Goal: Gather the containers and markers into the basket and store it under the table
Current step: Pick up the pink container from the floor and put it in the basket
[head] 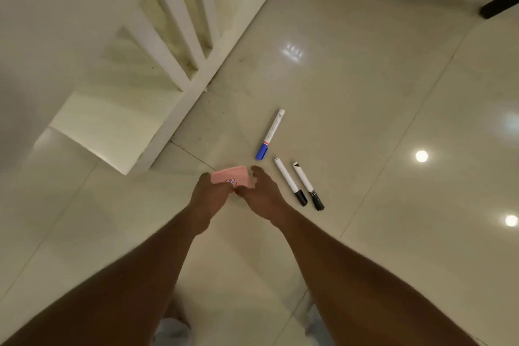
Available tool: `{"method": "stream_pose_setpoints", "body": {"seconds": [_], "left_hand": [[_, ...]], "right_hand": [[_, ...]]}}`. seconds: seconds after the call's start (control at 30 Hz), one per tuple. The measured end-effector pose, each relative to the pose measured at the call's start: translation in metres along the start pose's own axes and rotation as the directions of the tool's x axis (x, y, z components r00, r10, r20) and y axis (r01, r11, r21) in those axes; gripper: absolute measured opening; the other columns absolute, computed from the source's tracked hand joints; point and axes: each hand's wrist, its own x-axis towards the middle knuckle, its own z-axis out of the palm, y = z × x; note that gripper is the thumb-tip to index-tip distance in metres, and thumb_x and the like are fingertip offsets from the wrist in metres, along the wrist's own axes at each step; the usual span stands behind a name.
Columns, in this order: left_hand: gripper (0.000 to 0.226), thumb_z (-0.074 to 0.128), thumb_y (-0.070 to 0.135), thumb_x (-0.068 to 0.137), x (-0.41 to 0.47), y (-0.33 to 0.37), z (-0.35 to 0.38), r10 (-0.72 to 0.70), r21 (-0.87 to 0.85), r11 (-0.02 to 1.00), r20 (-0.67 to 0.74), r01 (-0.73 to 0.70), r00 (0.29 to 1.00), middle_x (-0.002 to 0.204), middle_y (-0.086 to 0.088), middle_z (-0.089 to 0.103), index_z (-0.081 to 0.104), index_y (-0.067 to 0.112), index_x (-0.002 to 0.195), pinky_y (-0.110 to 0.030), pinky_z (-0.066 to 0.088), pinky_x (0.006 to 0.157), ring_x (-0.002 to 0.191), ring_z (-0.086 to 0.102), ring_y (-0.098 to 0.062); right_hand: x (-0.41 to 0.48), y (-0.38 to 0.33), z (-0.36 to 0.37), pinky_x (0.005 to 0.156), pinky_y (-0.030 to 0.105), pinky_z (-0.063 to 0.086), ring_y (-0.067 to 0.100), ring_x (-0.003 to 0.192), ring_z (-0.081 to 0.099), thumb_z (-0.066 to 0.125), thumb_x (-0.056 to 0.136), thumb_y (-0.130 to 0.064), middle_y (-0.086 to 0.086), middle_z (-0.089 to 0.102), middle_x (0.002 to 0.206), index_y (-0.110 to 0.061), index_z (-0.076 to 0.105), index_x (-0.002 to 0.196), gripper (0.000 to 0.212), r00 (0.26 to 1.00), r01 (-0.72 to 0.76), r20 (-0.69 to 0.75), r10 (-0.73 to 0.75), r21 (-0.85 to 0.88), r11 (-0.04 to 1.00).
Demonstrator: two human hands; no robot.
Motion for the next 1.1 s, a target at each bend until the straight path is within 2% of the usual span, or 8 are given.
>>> {"method": "stream_pose_setpoints", "body": {"seconds": [0.1,0.23,0.33,0.47,0.57,0.77,0.9,1.1], "left_hand": [[0.005,0.065,0.020,0.073,-0.007,0.004,-0.006,-0.001,-0.135,0.991,0.036,0.006,0.999,0.078,-0.003,0.063,0.061,0.017,0.071,-0.033,0.046,0.074,0.076,0.057,-0.023],[0.020,0.058,0.009,0.083,-0.045,0.007,-0.026,-0.056,-0.123,0.990,0.044,0.061,0.997,0.103,-0.015,0.063,0.061,0.008,0.103,-0.045,0.051,0.087,0.096,0.061,-0.032],[0.032,0.057,0.008,0.083,-0.097,0.016,-0.043,-0.059,-0.080,0.995,0.069,0.065,0.996,0.108,-0.013,0.061,0.056,0.007,0.116,-0.043,0.054,0.084,0.097,0.061,-0.031],[0.033,0.055,0.003,0.080,-0.180,0.035,-0.080,-0.048,-0.032,0.998,0.094,0.051,0.994,0.108,-0.008,0.056,0.053,0.019,0.109,-0.049,0.057,0.084,0.098,0.061,-0.031],[0.034,0.055,0.004,0.080,-0.242,0.053,-0.123,0.061,0.016,0.998,0.111,-0.064,0.992,0.103,-0.006,0.059,0.053,0.022,0.109,-0.043,0.058,0.078,0.092,0.062,-0.028],[0.032,0.056,0.009,0.082,-0.325,0.088,-0.238,0.251,0.018,0.967,0.119,-0.254,0.961,0.103,0.000,0.068,0.057,0.022,0.111,-0.037,0.056,0.083,0.096,0.066,-0.021],[0.026,0.056,0.011,0.082,-0.340,0.113,-0.323,0.279,-0.045,0.960,0.104,-0.275,0.955,0.102,0.000,0.070,0.063,0.017,0.107,-0.034,0.058,0.081,0.096,0.066,-0.017],[0.015,0.066,0.013,0.079,-0.320,0.171,-0.463,0.326,-0.041,0.945,0.045,-0.324,0.944,0.091,0.002,0.068,0.068,0.017,0.093,-0.038,0.055,0.082,0.088,0.068,-0.017]], "right_hand": [[0.000,-0.013,0.011,0.090,0.039,0.050,0.025,0.107,0.061,0.068,0.084,-0.022,0.007,0.065,0.114,-0.011,0.058,0.114,0.034,0.999,0.032,-0.041,-0.033,-0.015,0.999],[-0.054,-0.026,0.006,0.091,0.034,0.048,0.024,0.109,0.058,0.066,0.086,-0.015,0.007,0.062,0.121,-0.012,0.052,0.127,0.043,0.997,0.021,-0.079,-0.019,0.025,0.999],[-0.116,-0.042,-0.003,0.092,0.038,0.052,0.023,0.109,0.060,0.066,0.087,-0.016,0.005,0.063,0.121,-0.014,0.053,0.128,0.043,0.989,-0.016,-0.146,0.036,0.136,0.991],[-0.207,-0.077,-0.015,0.063,0.031,0.057,0.021,0.094,0.066,0.065,0.091,-0.023,0.005,0.066,0.111,-0.017,0.057,0.114,0.025,0.972,-0.076,-0.178,0.156,0.387,0.919],[-0.277,-0.115,-0.019,0.053,0.025,0.053,0.015,0.085,0.068,0.066,0.090,-0.024,0.007,0.071,0.100,-0.021,0.058,0.102,0.014,0.952,-0.046,-0.249,0.177,0.454,0.890],[-0.379,-0.214,0.005,0.063,0.041,0.061,0.021,0.085,0.072,0.070,0.087,-0.027,0.005,0.076,0.090,-0.017,0.063,0.100,0.018,0.948,0.033,-0.283,0.144,0.539,0.842],[-0.403,-0.284,0.037,0.055,0.029,0.055,0.010,0.072,0.071,0.073,0.085,-0.022,0.003,0.076,0.085,-0.019,0.066,0.093,0.011,0.935,0.119,-0.334,0.115,0.605,0.787],[-0.382,-0.414,0.084,0.053,0.034,0.056,0.015,0.068,0.069,0.075,0.083,-0.017,0.008,0.075,0.084,-0.012,0.066,0.091,0.013,0.946,0.139,-0.309,0.095,0.655,0.743]]}}
